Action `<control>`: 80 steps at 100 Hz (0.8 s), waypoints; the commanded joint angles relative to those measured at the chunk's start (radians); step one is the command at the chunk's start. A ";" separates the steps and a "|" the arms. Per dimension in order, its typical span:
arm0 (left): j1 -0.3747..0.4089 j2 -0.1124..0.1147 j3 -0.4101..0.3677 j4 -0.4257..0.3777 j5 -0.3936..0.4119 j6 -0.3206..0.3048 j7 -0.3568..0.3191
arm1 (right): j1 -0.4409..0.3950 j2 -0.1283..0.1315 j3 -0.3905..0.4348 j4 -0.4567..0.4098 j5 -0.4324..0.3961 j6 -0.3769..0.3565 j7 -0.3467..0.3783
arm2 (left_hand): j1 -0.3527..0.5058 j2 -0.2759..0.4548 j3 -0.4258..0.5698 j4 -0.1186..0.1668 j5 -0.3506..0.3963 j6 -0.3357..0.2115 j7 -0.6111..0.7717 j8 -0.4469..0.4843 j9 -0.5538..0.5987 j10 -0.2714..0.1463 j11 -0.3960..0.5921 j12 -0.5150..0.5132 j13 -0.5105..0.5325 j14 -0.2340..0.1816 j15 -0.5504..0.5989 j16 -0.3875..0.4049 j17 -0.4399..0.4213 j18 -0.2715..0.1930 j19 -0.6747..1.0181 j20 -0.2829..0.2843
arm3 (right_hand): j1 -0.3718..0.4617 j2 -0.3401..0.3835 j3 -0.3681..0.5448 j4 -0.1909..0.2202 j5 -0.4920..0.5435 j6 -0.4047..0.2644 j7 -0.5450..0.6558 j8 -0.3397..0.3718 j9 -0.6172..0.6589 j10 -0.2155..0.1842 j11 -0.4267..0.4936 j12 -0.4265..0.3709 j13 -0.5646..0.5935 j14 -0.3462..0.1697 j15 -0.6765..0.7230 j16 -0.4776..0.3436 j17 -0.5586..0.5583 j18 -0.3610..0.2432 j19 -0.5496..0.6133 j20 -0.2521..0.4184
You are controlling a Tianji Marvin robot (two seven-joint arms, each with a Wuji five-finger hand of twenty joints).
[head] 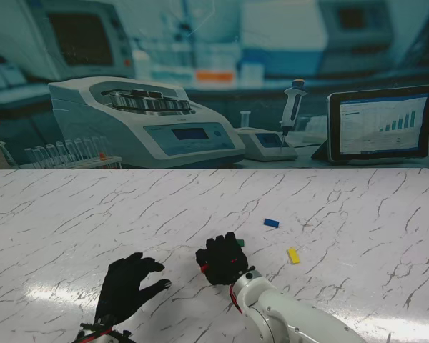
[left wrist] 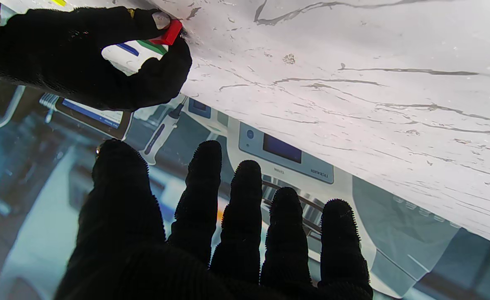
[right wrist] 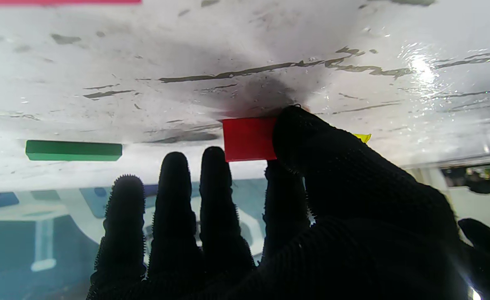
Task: Arrange dominoes in a row
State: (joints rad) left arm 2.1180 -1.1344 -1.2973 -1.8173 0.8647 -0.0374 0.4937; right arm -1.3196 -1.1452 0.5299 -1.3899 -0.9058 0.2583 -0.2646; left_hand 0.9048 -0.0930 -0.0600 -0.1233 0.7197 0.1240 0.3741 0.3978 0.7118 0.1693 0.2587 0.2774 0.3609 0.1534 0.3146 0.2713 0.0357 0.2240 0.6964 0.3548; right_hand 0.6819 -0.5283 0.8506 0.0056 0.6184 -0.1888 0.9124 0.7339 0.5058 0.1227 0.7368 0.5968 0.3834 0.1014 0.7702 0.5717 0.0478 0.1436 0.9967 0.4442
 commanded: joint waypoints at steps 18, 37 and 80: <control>0.004 -0.007 0.005 0.004 -0.004 -0.017 -0.007 | -0.023 0.005 0.010 -0.028 -0.034 0.002 -0.009 | -0.016 0.007 -0.004 0.020 0.019 -0.006 0.006 0.019 0.017 -0.009 0.013 0.013 0.023 0.000 0.023 0.012 0.003 0.011 0.032 0.019 | -0.015 -0.038 0.046 0.041 0.066 -0.071 0.030 0.020 -0.061 0.004 -0.022 -0.014 -0.062 -0.002 -0.048 -0.030 -0.036 0.050 -0.023 0.014; 0.004 -0.007 0.005 0.005 -0.006 -0.018 -0.007 | -0.037 0.007 0.024 -0.047 -0.048 0.002 -0.021 | -0.018 0.007 -0.004 0.020 0.019 -0.003 0.005 0.019 0.017 -0.006 0.012 0.013 0.022 0.003 0.022 0.013 0.002 0.017 0.035 0.021 | -0.021 -0.052 0.056 0.033 0.075 -0.070 0.026 0.010 -0.088 0.007 -0.026 -0.015 -0.098 0.001 -0.063 -0.042 -0.051 0.048 -0.023 0.017; 0.002 -0.007 0.008 0.008 -0.010 -0.020 -0.011 | -0.079 0.009 0.074 -0.082 -0.053 -0.019 -0.051 | -0.022 0.009 -0.003 0.020 0.022 -0.005 0.005 0.020 0.021 -0.005 0.014 0.014 0.030 0.007 0.020 0.018 0.000 0.039 0.046 0.026 | -0.030 -0.107 0.100 -0.012 0.113 -0.069 0.035 -0.058 -0.069 -0.034 0.080 0.065 -0.114 -0.001 0.041 -0.011 -0.056 0.023 0.044 0.032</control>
State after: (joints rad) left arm 2.1151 -1.1350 -1.2936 -1.8120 0.8608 -0.0366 0.4933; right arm -1.3852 -1.1341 0.6012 -1.4594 -0.9559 0.2448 -0.3070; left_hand 0.8950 -0.0930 -0.0600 -0.1233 0.7198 0.1240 0.3762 0.3981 0.7118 0.1693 0.2587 0.2782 0.3621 0.1536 0.3146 0.2723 0.0360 0.2468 0.7057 0.3619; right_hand 0.6696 -0.6171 0.9143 0.0056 0.6805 -0.2154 0.9103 0.6893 0.4338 0.1069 0.7769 0.6319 0.2958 0.1015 0.7695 0.5365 0.0088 0.1436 1.0118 0.4615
